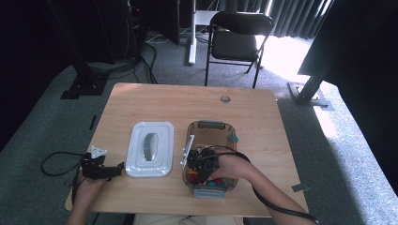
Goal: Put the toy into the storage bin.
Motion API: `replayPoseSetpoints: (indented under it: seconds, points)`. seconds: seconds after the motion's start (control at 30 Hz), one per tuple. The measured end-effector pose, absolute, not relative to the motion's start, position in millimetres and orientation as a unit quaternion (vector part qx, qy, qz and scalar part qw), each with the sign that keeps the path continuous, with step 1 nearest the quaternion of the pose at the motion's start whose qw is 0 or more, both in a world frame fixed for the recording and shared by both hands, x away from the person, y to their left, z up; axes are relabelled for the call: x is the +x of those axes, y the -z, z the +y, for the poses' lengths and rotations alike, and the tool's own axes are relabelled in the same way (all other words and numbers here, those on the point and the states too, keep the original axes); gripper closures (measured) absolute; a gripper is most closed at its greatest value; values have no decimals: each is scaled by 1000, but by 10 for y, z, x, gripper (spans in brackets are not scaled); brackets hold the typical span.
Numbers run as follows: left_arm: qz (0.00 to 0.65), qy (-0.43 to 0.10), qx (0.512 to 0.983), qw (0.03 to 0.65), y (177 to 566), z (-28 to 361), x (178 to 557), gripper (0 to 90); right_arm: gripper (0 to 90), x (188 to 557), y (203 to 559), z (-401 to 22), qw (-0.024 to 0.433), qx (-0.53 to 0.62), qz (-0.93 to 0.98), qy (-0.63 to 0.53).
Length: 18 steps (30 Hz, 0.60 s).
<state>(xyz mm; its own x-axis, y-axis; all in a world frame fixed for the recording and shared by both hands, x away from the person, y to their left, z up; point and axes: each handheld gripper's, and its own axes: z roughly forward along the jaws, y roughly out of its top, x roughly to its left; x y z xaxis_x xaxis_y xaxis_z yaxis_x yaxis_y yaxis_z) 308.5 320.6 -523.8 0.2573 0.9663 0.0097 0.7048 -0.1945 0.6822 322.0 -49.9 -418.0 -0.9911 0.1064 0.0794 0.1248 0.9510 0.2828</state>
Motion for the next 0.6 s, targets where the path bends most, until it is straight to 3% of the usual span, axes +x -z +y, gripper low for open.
replayPoseSetpoints:
  seconds: [0.6]
  points:
    - [566, -228, 738, 289, 5239, 3205, 3086, 5, 467, 3348, 3841, -1196, 8, -166, -960, 227]
